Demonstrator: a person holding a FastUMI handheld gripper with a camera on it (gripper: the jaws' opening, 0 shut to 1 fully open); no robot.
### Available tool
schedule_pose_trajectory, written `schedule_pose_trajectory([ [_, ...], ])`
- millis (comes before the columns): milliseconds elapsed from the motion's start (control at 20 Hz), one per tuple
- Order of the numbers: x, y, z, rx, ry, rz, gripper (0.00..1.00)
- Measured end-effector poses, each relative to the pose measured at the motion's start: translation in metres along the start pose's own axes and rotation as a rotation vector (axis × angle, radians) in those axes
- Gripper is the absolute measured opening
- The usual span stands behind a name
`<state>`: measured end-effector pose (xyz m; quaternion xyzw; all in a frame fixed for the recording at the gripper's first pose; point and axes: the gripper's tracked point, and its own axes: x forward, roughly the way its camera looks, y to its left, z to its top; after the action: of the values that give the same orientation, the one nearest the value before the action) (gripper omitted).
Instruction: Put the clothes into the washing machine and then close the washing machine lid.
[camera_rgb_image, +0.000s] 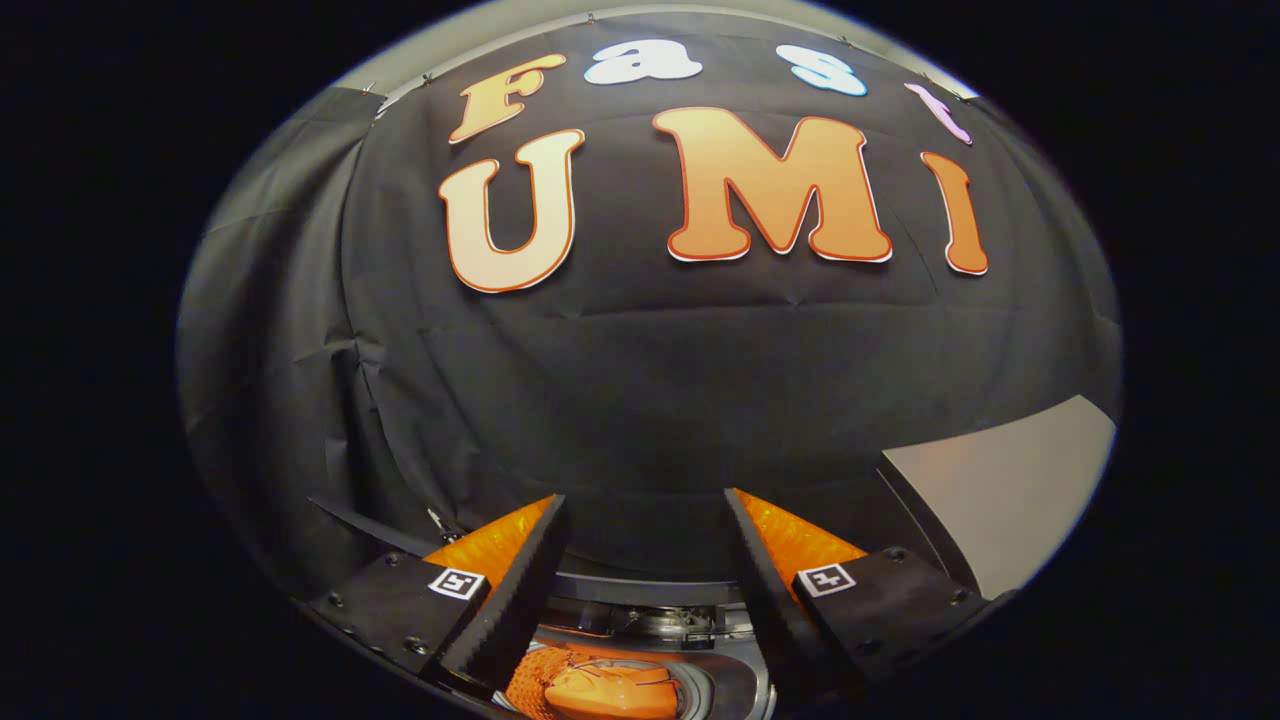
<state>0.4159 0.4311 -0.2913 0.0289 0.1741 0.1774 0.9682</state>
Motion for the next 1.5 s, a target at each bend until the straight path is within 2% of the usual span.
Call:
schedule_pose_trajectory([
  [400, -0.045, 0.005, -0.030, -0.007, -0.017, -0.005, 0.98],
  [650, -0.074, 0.010, -0.065, -0.012, -0.003, -0.005, 0.97],
  [850, -0.084, 0.006, -0.132, 0.009, 0.133, -0.010, 0.97],
  [950, -0.084, 0.002, -0.143, 0.015, 0.151, -0.029, 0.97],
  [1150, -0.085, 0.007, -0.135, 0.005, 0.135, -0.018, 0.97],
  [1300, -0.090, 0.016, -0.101, -0.024, 0.065, 0.000, 0.97],
  [1500, -0.120, 0.027, -0.054, -0.025, -0.023, 0.017, 0.97],
])
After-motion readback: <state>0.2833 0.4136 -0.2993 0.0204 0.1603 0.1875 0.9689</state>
